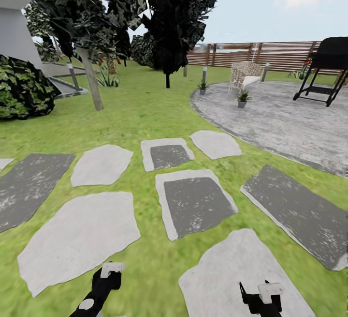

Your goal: Pick up the pesticide atomizer in the garden and spray insectifuge to fully cover both potted plants in the garden.

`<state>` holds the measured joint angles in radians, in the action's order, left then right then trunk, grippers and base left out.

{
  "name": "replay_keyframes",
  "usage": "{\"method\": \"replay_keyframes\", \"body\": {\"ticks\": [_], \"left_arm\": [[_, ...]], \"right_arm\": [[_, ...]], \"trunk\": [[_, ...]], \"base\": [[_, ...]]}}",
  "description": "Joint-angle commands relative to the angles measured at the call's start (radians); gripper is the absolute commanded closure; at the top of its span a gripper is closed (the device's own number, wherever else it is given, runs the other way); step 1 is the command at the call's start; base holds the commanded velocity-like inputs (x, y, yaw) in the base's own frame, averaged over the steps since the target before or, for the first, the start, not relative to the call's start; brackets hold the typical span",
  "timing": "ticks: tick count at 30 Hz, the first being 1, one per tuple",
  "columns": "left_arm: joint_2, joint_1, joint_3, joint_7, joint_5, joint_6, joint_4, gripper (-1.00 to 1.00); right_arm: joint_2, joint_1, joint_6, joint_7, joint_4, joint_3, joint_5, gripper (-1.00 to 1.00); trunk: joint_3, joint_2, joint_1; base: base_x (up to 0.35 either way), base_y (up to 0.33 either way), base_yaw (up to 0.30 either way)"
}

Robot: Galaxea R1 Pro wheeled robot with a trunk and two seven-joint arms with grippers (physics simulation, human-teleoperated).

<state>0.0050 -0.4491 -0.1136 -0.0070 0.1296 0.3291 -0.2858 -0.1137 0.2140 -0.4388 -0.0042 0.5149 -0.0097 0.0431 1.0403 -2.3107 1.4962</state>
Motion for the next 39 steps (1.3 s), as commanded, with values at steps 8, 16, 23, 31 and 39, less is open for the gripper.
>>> {"method": "replay_keyframes", "body": {"ticks": [8, 16, 23, 31, 39], "left_arm": [[0.000, 0.000, -0.008, -0.001, 0.010, 0.004, 0.000, 1.00], [0.000, 0.000, -0.008, -0.001, 0.010, 0.004, 0.000, 1.00], [-0.001, 0.000, -0.008, -0.002, 0.010, 0.004, 0.000, 1.00], [-0.002, 0.000, -0.008, -0.002, 0.010, 0.004, 0.002, 1.00], [-0.002, 0.000, -0.008, -0.002, 0.010, 0.004, 0.002, 1.00]], "right_arm": [[0.000, 0.001, -0.003, 0.000, -0.001, 0.000, 0.004, -1.00], [0.001, 0.001, -0.003, 0.000, -0.001, 0.000, 0.004, -1.00], [0.002, 0.001, -0.003, 0.000, -0.001, 0.000, 0.004, -1.00], [0.007, 0.001, -0.003, 0.000, -0.003, 0.000, 0.004, -1.00], [0.008, 0.001, -0.003, 0.000, -0.003, 0.000, 0.004, -1.00]], "trunk": [[0.001, 0.000, 0.000], [0.001, 0.000, 0.000], [0.001, 0.000, 0.000], [0.001, 0.000, 0.000], [0.001, 0.000, 0.000]], "base": [[0.326, 0.000, -0.266], [0.338, 0.000, -0.255], [0.338, 0.000, -0.151], [0.338, 0.000, -0.009], [0.338, 0.000, 0.000]]}}
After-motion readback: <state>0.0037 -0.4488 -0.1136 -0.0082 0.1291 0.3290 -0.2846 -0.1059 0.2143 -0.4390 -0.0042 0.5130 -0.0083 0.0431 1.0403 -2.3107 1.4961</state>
